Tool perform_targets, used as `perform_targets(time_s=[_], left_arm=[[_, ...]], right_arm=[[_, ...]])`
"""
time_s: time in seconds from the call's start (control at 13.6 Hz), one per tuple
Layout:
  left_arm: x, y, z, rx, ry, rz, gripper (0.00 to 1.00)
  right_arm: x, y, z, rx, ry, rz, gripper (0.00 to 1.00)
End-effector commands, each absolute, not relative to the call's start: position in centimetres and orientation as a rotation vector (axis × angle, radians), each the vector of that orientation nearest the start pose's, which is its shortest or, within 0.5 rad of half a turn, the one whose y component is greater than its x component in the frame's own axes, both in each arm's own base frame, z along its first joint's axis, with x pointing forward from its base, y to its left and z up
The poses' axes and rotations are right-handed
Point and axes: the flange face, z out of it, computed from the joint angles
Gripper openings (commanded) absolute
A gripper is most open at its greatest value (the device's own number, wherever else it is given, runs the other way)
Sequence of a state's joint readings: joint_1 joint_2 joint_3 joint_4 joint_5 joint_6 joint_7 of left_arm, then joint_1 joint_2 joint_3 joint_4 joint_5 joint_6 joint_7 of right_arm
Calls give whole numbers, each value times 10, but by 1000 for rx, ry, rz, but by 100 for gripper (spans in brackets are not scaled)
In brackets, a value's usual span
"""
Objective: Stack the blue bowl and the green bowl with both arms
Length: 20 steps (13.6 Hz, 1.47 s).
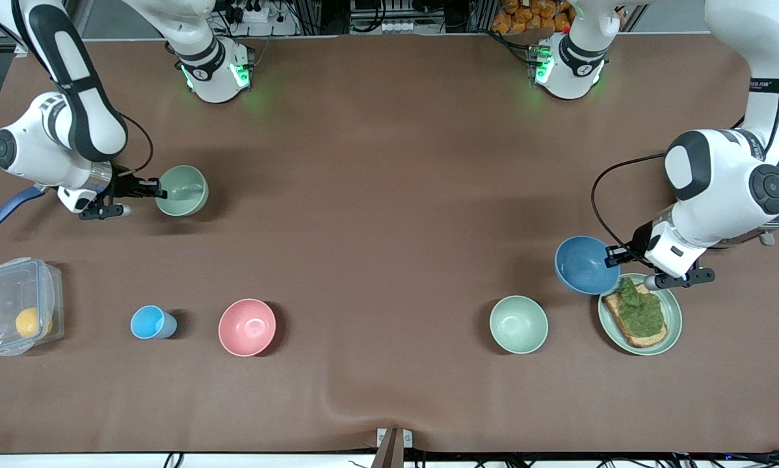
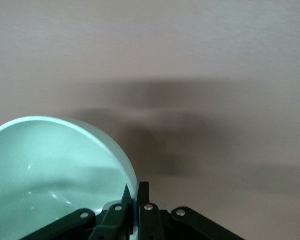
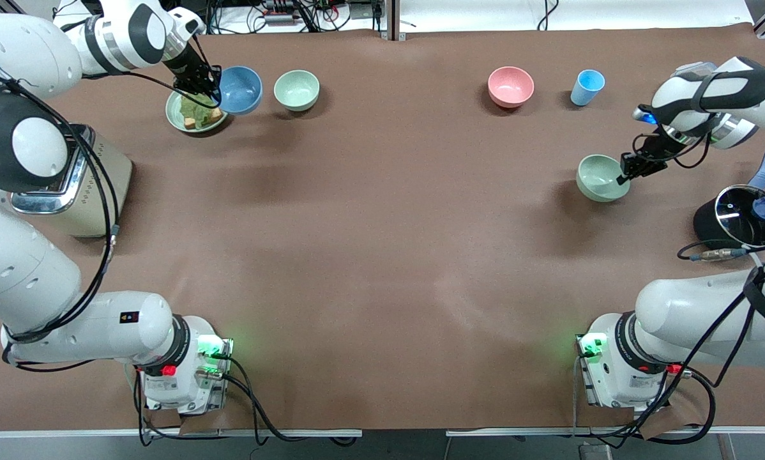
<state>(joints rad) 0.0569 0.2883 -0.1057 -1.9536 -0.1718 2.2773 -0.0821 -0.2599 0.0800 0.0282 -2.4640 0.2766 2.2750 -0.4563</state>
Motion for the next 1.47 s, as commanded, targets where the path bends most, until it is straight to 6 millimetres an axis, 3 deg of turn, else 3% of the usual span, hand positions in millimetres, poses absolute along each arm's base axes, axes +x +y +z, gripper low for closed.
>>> perform_targets(time_s=[0.0, 0.22, 0.44, 0.73, 0.95, 1.1, 1.39], left_arm=[[606, -32, 345, -3313, -296, -44, 0], [607, -45, 345, -3317, -294, -45, 0], [608, -60, 344, -3328, -262, -45, 0], [604, -87, 345, -3343, -262, -22, 0], [601, -111, 348, -3353, -289, -11, 0], [601, -111, 347, -3353, -292, -8, 0], [603, -108, 350, -3352, -313, -8, 0]], right_arm=[[441, -47, 274, -2862, 82, 285, 0], [443, -5, 292, -2878, 154, 304, 0], [442, 57, 296, -2908, 285, 331, 0], [438, 113, 300, -2923, 436, 324, 0], [436, 177, 302, -2923, 559, 258, 0], [429, 220, 298, -2916, 613, 228, 0], [438, 288, 293, -2866, 813, 217, 0]])
